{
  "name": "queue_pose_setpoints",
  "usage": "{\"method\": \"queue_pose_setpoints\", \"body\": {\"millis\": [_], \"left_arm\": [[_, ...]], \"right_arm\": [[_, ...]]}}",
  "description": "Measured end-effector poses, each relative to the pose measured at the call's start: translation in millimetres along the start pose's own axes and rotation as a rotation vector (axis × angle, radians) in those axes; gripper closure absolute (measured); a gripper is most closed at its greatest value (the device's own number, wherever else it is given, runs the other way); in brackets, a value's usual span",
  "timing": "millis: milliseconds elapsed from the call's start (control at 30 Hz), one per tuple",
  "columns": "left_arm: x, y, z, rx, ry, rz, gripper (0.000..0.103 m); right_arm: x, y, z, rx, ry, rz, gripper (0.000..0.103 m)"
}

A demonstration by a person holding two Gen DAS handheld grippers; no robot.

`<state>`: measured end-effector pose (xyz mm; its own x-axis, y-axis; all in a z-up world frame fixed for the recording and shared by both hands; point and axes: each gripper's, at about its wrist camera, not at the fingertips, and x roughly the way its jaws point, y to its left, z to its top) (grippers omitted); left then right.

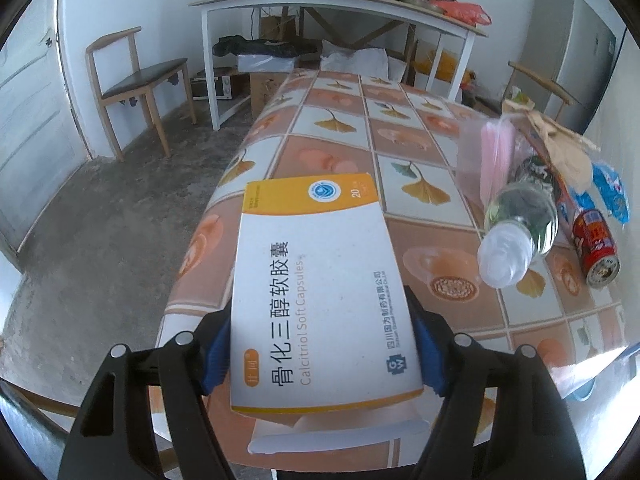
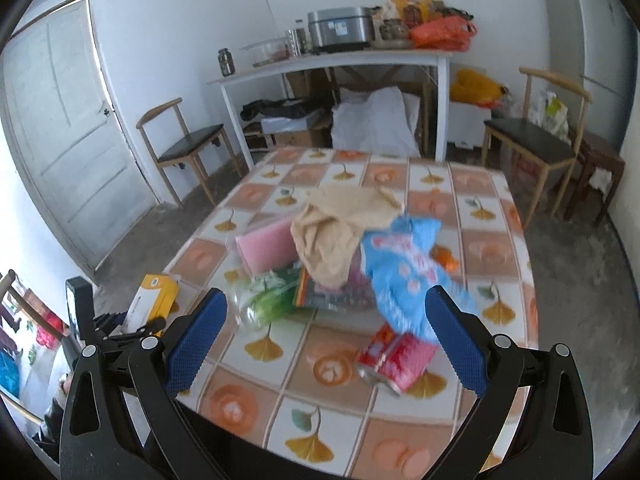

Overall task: Collect trash
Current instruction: 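Grasp the beige cloth and blue snack bag with the right tool while the left tool holds the medicine box, then carry the medicine box and beige cloth with both tools to the blue basket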

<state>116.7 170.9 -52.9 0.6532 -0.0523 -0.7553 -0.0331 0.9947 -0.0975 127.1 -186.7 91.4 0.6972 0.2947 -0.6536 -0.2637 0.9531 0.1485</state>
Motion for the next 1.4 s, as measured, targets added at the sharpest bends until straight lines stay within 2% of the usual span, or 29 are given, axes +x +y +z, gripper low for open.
{"method": "queue_pose_setpoints", "body": {"millis": [200, 367, 500, 567, 633, 733, 800, 867, 900, 967, 1033, 1100, 1167, 1233, 1300, 1367, 1400], "left_arm": [[-10.4, 5.3, 4.1, -0.049, -0.048, -0.076, 0.031], [-15.2, 2.7, 7.9, -0.049, -0.093, -0.124, 0.031], [-9.4, 0.8, 8.9, -0.043, -0.091, -0.137, 0.031], [-7.4, 0.8, 8.7, -0.045, -0.094, -0.145, 0.031], [-6.4, 0.1, 8.7, -0.047, -0.100, -0.154, 0.031], [-3.8, -0.3, 10.3, -0.055, -0.102, -0.169, 0.031], [-3.0, -0.6, 11.5, -0.058, -0.105, -0.175, 0.031], [-2.5, -0.7, 12.3, -0.056, -0.106, -0.181, 0.031], [-2.0, -1.2, 12.7, -0.053, -0.105, -0.182, 0.031], [-0.5, -1.9, 13.1, -0.047, -0.103, -0.183, 0.031], [0.9, -2.1, 13.7, -0.047, -0.100, -0.183, 0.031], [2.1, -2.2, 14.4, -0.050, -0.099, -0.187, 0.031], [2.2, -2.3, 14.4, -0.048, -0.100, -0.186, 0.031], [1.8, -2.1, 14.2, -0.048, -0.101, -0.185, 0.031], [2.6, -3.2, 14.5, -0.046, -0.103, -0.188, 0.031], [3.6, -4.3, 14.9, -0.044, -0.103, -0.189, 0.031], [3.5, -4.5, 14.8, -0.044, -0.103, -0.187, 0.031]], "right_arm": [[11.5, -11.4, 23.6, 0.008, -0.031, -0.014, 0.015], [26.5, -21.7, 35.0, 0.019, -0.004, -0.051, 0.022], [41.1, -17.2, 30.4, -0.053, 0.035, -0.097, 0.029], [50.4, -11.9, 28.4, -0.104, 0.050, -0.119, 0.037], [57.6, -6.7, 27.5, -0.142, 0.062, -0.128, 0.038], [70.9, -2.8, 35.0, -0.168, 0.073, -0.122, 0.038], [79.9, -2.1, 46.2, -0.175, 0.064, -0.105, 0.032], [89.1, -0.8, 56.8, -0.199, 0.063, -0.095, 0.015], [95.8, 0.0, 61.0, -0.221, 0.075, -0.086, 0.013], [113.3, 5.7, 64.4, -0.297, 0.130, -0.076, 0.012], [129.2, 12.1, 62.8, -0.375, 0.176, -0.110, 0.012], [145.0, 17.0, 58.6, -0.439, 0.222, -0.133, 0.018], [158.2, 18.3, 54.2, -0.461, 0.276, -0.139, 0.041], [164.7, 18.1, 50.3, -0.467, 0.309, -0.145, 0.056], [168.0, 18.3, 46.8, -0.463, 0.326, -0.143, 0.071], [166.8, 18.2, 45.4, -0.446, 0.323, -0.141, 0.094], [165.1, 17.8, 45.3, -0.437, 0.314, -0.140, 0.096]]}}
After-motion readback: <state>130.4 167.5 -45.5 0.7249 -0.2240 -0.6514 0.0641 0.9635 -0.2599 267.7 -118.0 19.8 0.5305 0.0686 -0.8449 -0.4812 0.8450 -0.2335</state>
